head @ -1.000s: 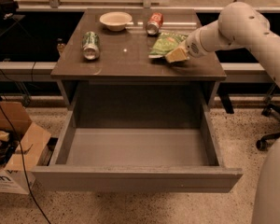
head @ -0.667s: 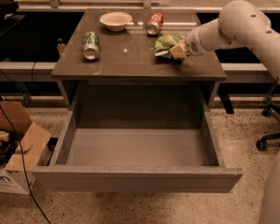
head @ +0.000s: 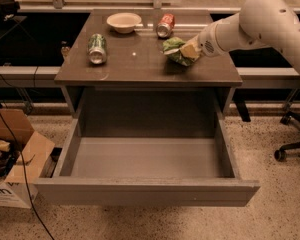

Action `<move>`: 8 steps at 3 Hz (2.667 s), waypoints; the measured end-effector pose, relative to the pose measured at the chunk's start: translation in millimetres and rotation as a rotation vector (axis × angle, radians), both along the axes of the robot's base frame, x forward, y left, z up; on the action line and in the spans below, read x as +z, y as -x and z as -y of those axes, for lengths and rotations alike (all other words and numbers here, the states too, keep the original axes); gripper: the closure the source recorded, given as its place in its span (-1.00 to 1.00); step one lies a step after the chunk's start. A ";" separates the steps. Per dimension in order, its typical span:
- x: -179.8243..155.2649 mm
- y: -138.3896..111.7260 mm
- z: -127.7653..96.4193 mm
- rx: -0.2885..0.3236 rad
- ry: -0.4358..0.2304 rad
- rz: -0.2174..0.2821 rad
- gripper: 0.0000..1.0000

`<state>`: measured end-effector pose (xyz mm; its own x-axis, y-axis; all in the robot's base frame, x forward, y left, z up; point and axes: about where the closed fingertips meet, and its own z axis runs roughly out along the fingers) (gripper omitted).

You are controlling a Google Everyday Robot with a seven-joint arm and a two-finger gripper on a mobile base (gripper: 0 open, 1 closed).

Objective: Place green jalapeno chip bag into top drawer

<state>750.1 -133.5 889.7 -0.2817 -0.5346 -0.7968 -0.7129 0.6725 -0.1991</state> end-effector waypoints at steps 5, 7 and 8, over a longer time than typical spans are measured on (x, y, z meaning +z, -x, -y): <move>14.3 168.1 -18.7 0.333 -0.111 -0.035 1.00; -47.6 174.0 -25.5 0.362 -0.062 -0.193 1.00; -93.6 184.1 -31.0 0.348 -0.089 -0.285 1.00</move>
Offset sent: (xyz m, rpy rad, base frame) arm -0.1298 0.0165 0.0610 0.0349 -0.1169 0.2633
